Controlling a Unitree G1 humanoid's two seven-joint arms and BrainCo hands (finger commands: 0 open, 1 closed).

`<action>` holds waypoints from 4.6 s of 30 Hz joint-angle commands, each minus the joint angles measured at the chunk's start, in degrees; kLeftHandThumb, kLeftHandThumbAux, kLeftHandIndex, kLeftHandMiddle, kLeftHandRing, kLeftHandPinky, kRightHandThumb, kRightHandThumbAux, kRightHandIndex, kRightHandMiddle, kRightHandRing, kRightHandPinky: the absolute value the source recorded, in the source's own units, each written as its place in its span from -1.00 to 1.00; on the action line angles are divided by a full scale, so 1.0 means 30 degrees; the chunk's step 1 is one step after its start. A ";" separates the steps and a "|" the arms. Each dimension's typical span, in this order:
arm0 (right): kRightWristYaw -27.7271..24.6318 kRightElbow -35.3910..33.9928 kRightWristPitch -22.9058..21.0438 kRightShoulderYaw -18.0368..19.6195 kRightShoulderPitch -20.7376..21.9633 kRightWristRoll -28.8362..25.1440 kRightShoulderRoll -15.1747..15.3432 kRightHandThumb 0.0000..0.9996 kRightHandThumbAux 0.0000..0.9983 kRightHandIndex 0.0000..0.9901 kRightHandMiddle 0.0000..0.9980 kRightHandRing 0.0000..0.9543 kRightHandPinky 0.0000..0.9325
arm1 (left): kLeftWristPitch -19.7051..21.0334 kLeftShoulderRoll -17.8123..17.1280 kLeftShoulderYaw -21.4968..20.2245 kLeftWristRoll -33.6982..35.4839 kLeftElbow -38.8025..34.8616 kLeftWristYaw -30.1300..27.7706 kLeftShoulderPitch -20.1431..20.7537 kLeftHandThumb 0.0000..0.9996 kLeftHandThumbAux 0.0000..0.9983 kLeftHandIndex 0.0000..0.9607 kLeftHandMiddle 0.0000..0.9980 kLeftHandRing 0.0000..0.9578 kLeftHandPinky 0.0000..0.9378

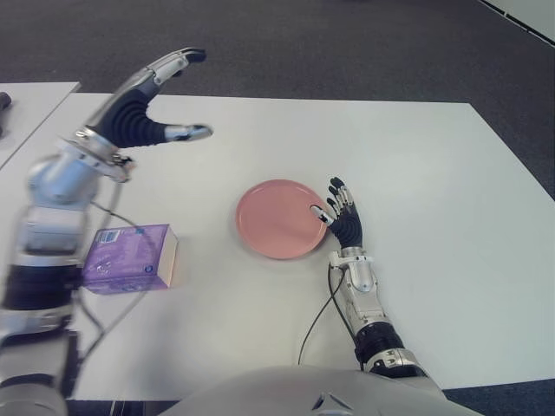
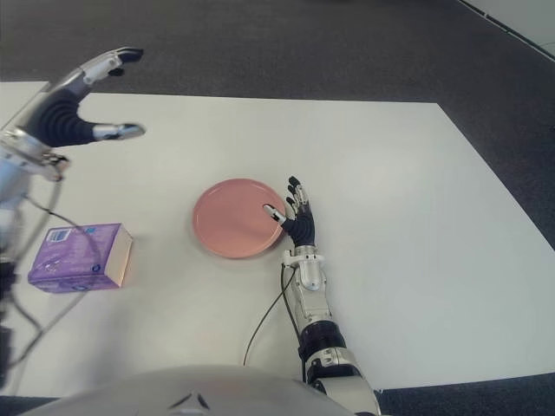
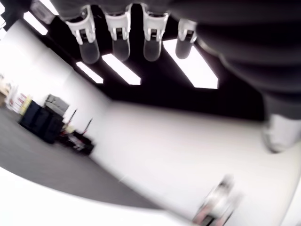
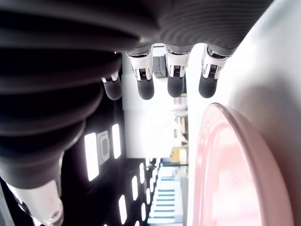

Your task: Put the tissue paper into the plate.

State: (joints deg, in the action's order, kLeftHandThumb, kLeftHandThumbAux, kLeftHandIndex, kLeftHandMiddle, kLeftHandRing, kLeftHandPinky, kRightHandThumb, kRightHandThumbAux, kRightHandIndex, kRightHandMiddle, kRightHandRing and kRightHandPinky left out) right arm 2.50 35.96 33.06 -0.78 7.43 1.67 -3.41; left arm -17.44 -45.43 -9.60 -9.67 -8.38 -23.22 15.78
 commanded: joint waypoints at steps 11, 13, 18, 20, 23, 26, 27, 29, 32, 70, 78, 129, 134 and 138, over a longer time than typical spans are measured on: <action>-0.0652 0.3383 -0.0453 0.0250 -0.0610 -0.0416 -0.0123 -0.62 0.34 -0.91 -0.92 -0.94 -0.90 | -0.3017 -0.4906 -0.3282 -0.2572 0.0434 -0.1902 -0.4442 -0.69 -0.43 -1.00 -1.00 -1.00 -1.00; -0.0706 0.3459 -0.0434 0.0264 -0.0556 -0.0441 -0.0090 -0.63 0.33 -0.92 -0.92 -0.94 -0.90 | -0.3249 -0.5176 -0.3825 -0.2684 0.0437 -0.1984 -0.4916 -0.70 -0.47 -1.00 -1.00 -1.00 -1.00; -0.0813 0.3675 -0.0400 0.0343 -0.0370 -0.0426 -0.0027 -0.64 0.31 -0.92 -0.94 -0.96 -0.92 | -0.4377 -0.5726 -0.6379 -0.2601 0.0194 -0.2689 -0.7411 -0.68 -0.51 -1.00 -1.00 -1.00 -1.00; -0.0754 0.3545 -0.0556 0.0288 -0.0310 -0.0308 -0.0038 -0.64 0.31 -0.93 -0.94 -0.96 -0.92 | -0.4744 -0.5733 -0.7099 -0.2663 -0.0039 -0.2923 -0.8207 -0.67 -0.52 -1.00 -1.00 -1.00 -1.00; -0.0667 0.3235 -0.0861 0.0147 -0.0306 -0.0081 -0.0059 -0.65 0.29 -0.93 -0.95 -0.97 -0.94 | -0.5231 -0.5528 -0.8232 -0.2854 -0.0651 -0.3327 -0.9582 -0.64 -0.52 -1.00 -1.00 -1.00 -1.00; -0.0739 0.3143 -0.0968 0.0143 -0.0328 -0.0079 -0.0034 -0.65 0.29 -0.93 -0.96 -0.98 -0.94 | -0.5194 -0.5257 -0.8809 -0.2905 -0.1387 -0.3676 -1.0501 -0.64 -0.53 -1.00 -1.00 -1.00 -1.00; -0.0765 0.3125 -0.0998 0.0152 -0.0325 -0.0090 -0.0021 -0.65 0.30 -0.93 -0.96 -0.98 -0.94 | -0.5138 -0.5205 -0.8923 -0.2912 -0.1592 -0.3752 -1.0717 -0.65 -0.53 -1.00 -1.00 -1.00 -1.00; -0.0799 0.3054 -0.1090 0.0178 -0.0304 -0.0126 -0.0024 -0.65 0.30 -0.93 -0.96 -0.98 -0.94 | -0.4908 -0.5085 -0.9197 -0.2890 -0.2195 -0.4097 -1.1273 -0.66 -0.53 -1.00 -1.00 -1.00 -1.00; -0.0878 0.3642 -0.0950 0.0409 -0.0035 -0.0353 -0.0056 -0.66 0.33 -0.93 -0.96 -0.98 -0.93 | -0.4524 -0.5155 -0.9969 -0.2288 -0.3137 -0.5254 -1.2307 -0.70 -0.53 -1.00 -1.00 -1.00 -1.00; -0.3928 0.8417 0.2543 0.2291 0.1911 -0.1717 0.0173 -0.77 0.37 -0.90 -0.97 -1.00 -0.91 | -0.4118 -0.3044 -0.9982 -0.2672 -0.4994 -0.8220 -1.5792 -0.70 -0.61 -1.00 -1.00 -1.00 -1.00; -0.3942 0.8431 0.2659 0.2522 0.1926 -0.1696 0.0120 -0.79 0.40 -0.89 -0.95 -0.99 -0.90 | -0.4600 -0.2658 -0.9349 -0.3302 -0.4313 -0.6892 -1.5220 -0.69 -0.63 -1.00 -1.00 -1.00 -1.00; -0.3830 0.8314 0.2680 0.2493 0.1820 -0.1483 0.0452 -0.81 0.41 -0.87 -0.94 -0.97 -0.88 | -0.6080 -0.1500 -0.6024 -0.8856 -0.0966 0.1827 -1.2990 -0.73 -0.54 -1.00 -1.00 -1.00 -1.00; -0.3907 0.8288 0.2678 0.2527 0.1802 -0.1529 0.0501 -0.81 0.41 -0.87 -0.94 -0.97 -0.88 | -0.6063 -0.1795 -0.5741 -0.8996 -0.0881 0.1709 -1.3106 -0.77 -0.54 -1.00 -1.00 -1.00 -1.00; -0.3967 0.8264 0.2671 0.2555 0.1793 -0.1564 0.0539 -0.81 0.41 -0.87 -0.94 -0.97 -0.88 | -0.6125 -0.1929 -0.5438 -0.9270 -0.0630 0.1732 -1.3247 -0.80 -0.55 -1.00 -1.00 -1.00 -1.00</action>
State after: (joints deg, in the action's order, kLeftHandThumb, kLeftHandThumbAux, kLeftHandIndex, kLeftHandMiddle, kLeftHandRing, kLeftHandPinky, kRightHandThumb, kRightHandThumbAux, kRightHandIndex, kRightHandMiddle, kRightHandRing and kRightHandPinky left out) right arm -9.19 56.23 41.39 5.73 20.04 -2.04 -2.47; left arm -35.39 -50.28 -27.69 -35.93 -11.47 -18.29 -23.40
